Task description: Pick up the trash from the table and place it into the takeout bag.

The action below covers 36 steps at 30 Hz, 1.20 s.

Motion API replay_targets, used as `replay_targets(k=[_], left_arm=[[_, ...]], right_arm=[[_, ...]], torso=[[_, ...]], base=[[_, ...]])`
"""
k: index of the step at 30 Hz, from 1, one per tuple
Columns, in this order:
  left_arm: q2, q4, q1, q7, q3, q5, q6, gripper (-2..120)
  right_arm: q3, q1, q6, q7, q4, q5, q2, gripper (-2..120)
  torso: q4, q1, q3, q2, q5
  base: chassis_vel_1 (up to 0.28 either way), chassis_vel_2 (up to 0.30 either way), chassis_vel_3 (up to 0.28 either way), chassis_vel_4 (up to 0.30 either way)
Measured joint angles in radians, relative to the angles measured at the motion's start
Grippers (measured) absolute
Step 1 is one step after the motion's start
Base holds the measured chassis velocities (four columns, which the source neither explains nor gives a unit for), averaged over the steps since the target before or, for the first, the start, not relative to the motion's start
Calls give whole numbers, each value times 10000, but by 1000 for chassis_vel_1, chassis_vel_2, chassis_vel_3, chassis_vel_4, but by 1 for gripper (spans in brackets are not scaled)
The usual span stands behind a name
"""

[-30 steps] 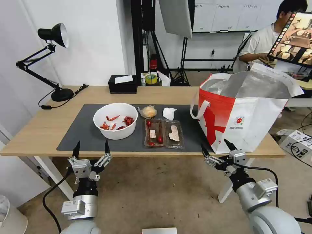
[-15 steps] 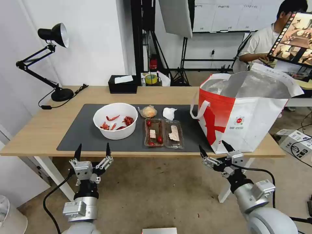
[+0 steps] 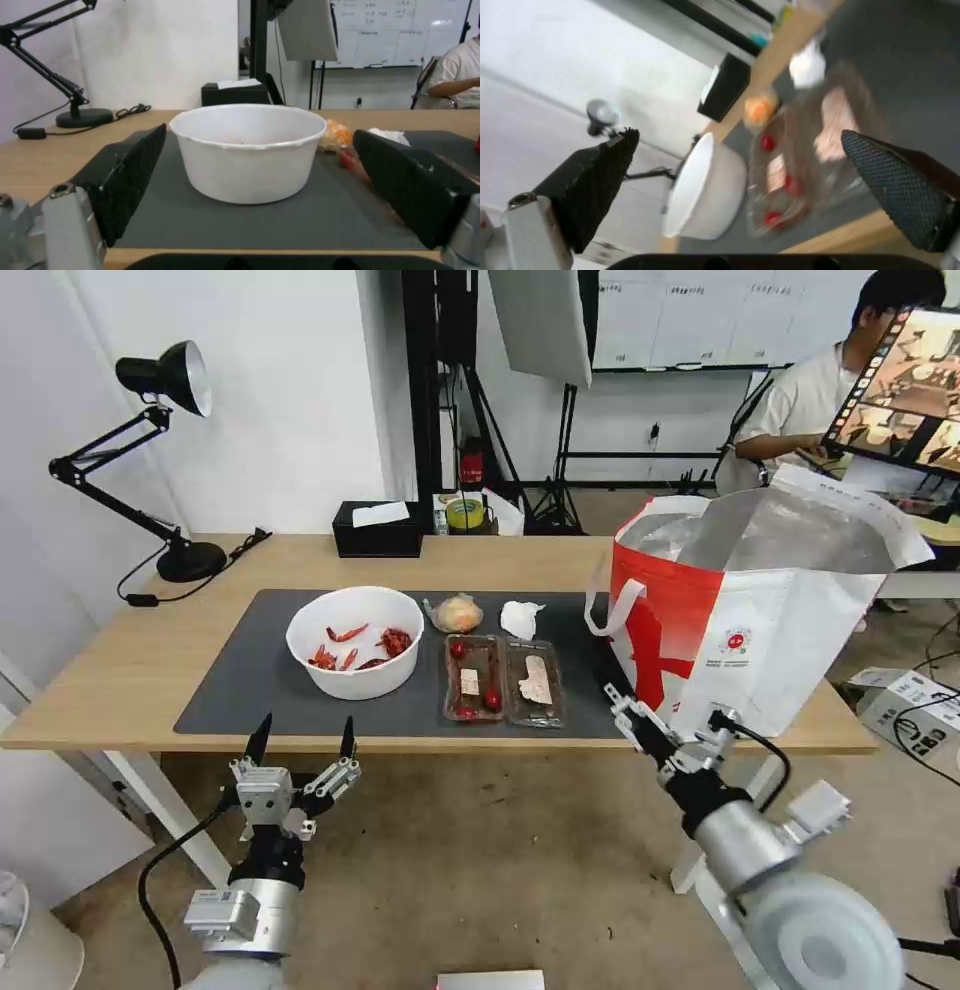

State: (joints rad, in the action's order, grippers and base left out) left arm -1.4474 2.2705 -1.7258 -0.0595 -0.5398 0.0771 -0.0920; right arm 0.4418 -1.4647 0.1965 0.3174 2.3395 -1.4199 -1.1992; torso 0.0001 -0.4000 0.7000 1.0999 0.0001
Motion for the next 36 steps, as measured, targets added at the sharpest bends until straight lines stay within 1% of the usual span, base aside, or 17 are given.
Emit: replay_targets(k=[1, 4, 5, 6, 8, 13, 15, 24, 36], left_arm=[[0, 0, 0, 0, 0, 0, 0, 100], [56, -82, 29, 98, -105, 121, -6, 100], [68, -118, 28, 123, -158, 128, -8, 100], [68, -118, 28, 123, -158, 128, -8, 100], [80, -201, 8, 126, -218, 128, -11, 100], [75, -318, -58, 128, -259, 84, -25, 100], [61, -397, -130, 127, -296, 41, -48, 100], [164, -465, -165, 102, -433, 40, -76, 100], [81, -467, -123, 93, -419, 20, -74, 100]], right_arm=[[0, 0, 0, 0, 0, 0, 0, 100], [-656, 512, -441, 1241, -182, -1648, -410, 100], [-977, 704, -602, 1506, -402, -1905, -568, 100], [-977, 704, -602, 1506, -402, -1905, -568, 100], [-1356, 919, -754, 1613, -844, -2067, -780, 100], [-1641, 1120, -917, 1604, -1235, -2148, -974, 100], [-1735, 1358, -1048, 1701, -1471, -2174, -1171, 100], [-1684, 1777, -1128, 1904, -2288, -2296, -1810, 100], [-1719, 2054, -1073, 1927, -2733, -2333, -2004, 100]], torso=[[0, 0, 0, 0, 0], [-1, 1, 0, 1, -3], [0, 1, -1, 1, -2], [0, 1, -1, 1, -2], [-1, 0, 0, 0, -2], [-1, 1, 0, 0, -2], [-1, 0, 0, 0, -3], [-1, 0, 0, 0, -1], [-1, 0, 0, 1, -1]], base=[[0, 0, 0, 0], [0, 0, 0, 0], [0, 0, 0, 0], [0, 0, 0, 0], [0, 0, 0, 0], [0, 0, 0, 0], [0, 0, 0, 0], [0, 0, 0, 0], [0, 0, 0, 0]])
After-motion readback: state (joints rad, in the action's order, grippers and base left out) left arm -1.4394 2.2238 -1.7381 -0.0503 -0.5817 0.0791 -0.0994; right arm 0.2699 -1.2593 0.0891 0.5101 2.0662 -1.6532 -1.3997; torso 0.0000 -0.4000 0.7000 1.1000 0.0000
